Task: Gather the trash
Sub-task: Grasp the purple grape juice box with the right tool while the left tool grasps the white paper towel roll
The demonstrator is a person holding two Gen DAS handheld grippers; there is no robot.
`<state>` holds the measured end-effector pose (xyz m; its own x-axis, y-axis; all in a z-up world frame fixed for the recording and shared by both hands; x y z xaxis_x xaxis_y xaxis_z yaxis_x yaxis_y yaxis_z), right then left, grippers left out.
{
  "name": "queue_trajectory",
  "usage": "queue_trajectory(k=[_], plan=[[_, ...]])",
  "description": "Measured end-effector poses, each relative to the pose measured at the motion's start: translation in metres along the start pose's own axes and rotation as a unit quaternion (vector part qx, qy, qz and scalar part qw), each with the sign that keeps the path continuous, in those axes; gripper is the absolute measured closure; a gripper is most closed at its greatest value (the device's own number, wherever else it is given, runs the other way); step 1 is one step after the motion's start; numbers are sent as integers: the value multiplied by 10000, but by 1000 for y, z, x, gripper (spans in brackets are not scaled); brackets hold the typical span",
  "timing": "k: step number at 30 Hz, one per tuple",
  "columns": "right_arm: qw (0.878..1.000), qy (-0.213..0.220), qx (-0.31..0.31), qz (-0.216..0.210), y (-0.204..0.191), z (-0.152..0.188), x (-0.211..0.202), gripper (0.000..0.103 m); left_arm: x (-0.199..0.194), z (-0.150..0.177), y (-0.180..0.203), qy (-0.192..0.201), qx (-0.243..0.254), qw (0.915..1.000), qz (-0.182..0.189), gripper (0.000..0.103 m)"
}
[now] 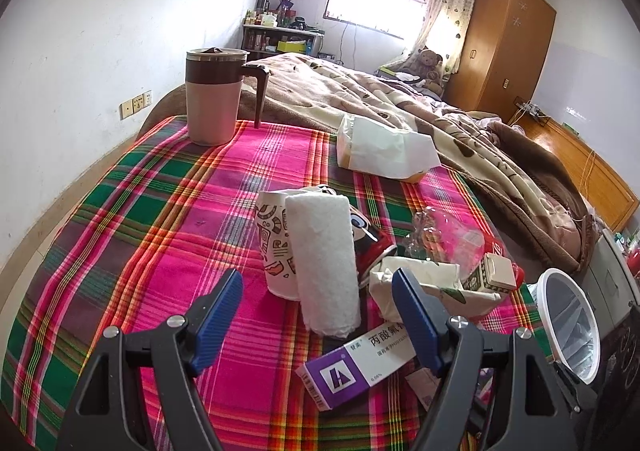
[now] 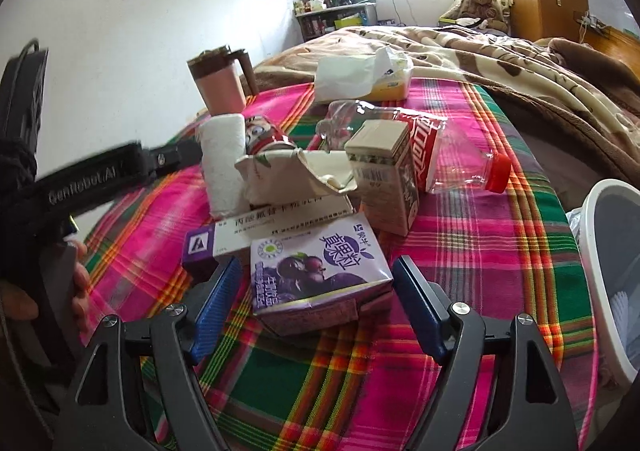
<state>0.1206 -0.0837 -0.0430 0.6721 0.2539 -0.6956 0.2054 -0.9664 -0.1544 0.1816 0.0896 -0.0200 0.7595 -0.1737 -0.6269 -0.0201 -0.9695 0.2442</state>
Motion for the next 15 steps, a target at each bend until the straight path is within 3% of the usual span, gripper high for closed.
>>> queue_trajectory(k=[7,15], plan=[[9990,-203,-77,387,14,6,0,24,19,-8,-3,-138,-37,9999,-48,24],[9966,-214,302,732,51,12,-10,24,32,-9,-1,-293,-2,9995,-66,24]])
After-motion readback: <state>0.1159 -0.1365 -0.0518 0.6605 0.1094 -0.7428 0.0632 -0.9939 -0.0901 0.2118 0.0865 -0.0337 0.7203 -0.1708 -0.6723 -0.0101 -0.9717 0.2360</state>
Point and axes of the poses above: each gripper's, at about its wrist camera, not at the fingertips, and x roughly the way its jaws point, y to its right, z to its underside, the point moved 3 cm from there along x, roughly the way its jaws point, and after that the axes turned 3 degrees about z, right-handed, at the moved point
